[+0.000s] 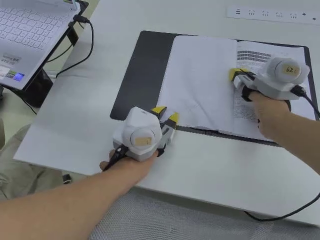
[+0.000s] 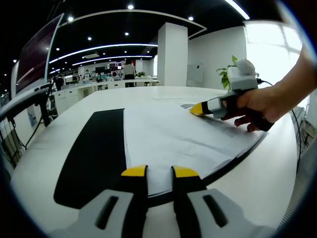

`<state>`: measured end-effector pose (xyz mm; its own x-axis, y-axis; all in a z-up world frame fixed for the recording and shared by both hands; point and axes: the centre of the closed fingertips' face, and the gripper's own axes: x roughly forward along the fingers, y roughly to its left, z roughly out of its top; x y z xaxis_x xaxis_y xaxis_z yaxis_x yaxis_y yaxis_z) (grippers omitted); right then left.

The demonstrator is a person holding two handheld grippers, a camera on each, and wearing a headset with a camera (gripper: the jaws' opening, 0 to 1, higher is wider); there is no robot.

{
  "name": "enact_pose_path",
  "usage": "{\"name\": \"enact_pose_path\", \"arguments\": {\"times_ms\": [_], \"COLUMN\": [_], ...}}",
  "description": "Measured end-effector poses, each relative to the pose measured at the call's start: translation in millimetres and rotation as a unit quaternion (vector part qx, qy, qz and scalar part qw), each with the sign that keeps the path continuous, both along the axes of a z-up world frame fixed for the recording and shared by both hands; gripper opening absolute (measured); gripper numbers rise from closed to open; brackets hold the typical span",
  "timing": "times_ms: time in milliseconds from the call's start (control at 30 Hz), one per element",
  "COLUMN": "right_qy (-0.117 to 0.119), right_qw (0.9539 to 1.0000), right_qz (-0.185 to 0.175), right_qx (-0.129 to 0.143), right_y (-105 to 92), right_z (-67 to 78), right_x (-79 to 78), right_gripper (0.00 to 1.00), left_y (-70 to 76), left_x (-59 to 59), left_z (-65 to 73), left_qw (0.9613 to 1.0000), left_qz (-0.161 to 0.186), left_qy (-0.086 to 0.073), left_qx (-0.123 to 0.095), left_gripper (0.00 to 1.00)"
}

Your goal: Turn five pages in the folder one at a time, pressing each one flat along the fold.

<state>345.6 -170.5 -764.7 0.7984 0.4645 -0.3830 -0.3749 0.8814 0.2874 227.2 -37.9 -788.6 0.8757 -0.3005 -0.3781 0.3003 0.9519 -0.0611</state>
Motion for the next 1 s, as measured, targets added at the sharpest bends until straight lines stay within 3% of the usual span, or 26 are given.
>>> {"name": "enact_pose_path", "arguments": {"times_ms": [867,1000], "right_qy": [0.015,0.022], "right_qw": [0.9991,0.999], "right_qz": [0.038,0.04], "right_qx": [-0.006,-0.004], "right_y": [1.6,-0.8], "right_z": [-7.1,-10.1], "right_x": [-90.9,-97.9], "right_gripper": [0.0,0.0], "left_y": [-0.6,-0.7], "left_x": [-1.4,-1.3], "left_z": [1.8,1.9], "left_qw": [1.0,0.9999], "left_qz": [0.0,-0.001], "left_qy": [0.002,0.002], "left_qx": [0.009,0.011], "left_gripper": [0.17,0.17]}}
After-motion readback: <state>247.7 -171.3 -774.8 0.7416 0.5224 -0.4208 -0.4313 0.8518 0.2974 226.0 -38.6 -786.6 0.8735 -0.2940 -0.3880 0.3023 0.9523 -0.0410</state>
